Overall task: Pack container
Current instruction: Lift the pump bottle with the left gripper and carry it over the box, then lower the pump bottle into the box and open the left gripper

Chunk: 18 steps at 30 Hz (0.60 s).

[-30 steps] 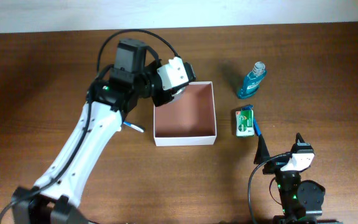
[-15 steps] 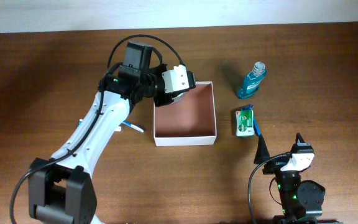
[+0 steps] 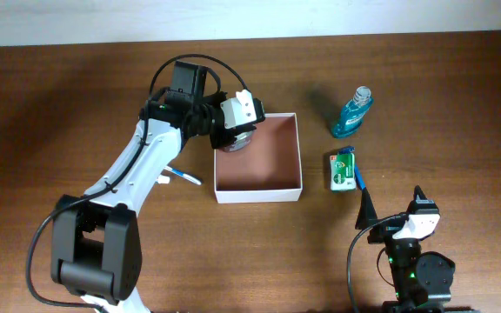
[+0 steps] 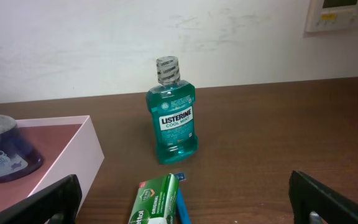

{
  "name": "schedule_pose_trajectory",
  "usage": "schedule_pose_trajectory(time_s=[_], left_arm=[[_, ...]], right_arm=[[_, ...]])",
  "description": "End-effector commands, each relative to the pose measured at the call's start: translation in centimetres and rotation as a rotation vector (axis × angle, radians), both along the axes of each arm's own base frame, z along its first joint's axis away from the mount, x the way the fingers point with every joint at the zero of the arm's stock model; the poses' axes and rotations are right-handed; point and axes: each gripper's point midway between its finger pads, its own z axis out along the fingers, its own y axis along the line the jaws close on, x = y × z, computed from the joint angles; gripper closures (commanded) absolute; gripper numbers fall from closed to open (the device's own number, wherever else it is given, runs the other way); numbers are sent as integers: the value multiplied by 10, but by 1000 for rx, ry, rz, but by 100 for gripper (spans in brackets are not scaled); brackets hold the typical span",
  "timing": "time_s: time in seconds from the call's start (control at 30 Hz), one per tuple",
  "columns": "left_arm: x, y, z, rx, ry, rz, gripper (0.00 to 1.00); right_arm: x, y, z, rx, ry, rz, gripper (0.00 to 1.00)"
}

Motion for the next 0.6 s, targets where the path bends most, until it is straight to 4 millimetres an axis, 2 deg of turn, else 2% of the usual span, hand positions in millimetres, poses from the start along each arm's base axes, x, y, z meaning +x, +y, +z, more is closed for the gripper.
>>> schedule_pose_trajectory(time_s=[0.0,0.2,0.23,0.33,0.37,0.4,0.47,0.5,0.57], left_arm=[[6,-7,24,-47,-73,-43,83],[7,-8,25,-49,-80,-44,83],[7,-7,25,-49,-80,-43,78],[7,-7,25,-49,-79,-43,52],[7,-7,25,-49,-78,-42,33],[7,-8,26,-54,-71,-35,21],[9,-8,27,-69,-53,-12,5],[11,-9,29,-82,-43,7,1],[18,-9,39,-122,-35,57,1]], right_arm=[[0,1,-2,-1,5,0,1],[0,1,-2,-1,5,0,1],[0,0,-2,-1,5,-1,1],[0,0,-2,-1,5,-1,1],[0,0,-2,-1,5,-1,1],[0,0,-2,-1,5,-1,2],[0,0,-2,-1,5,-1,1],[0,0,-2,-1,5,-1,2],[0,0,-2,-1,5,-1,1]])
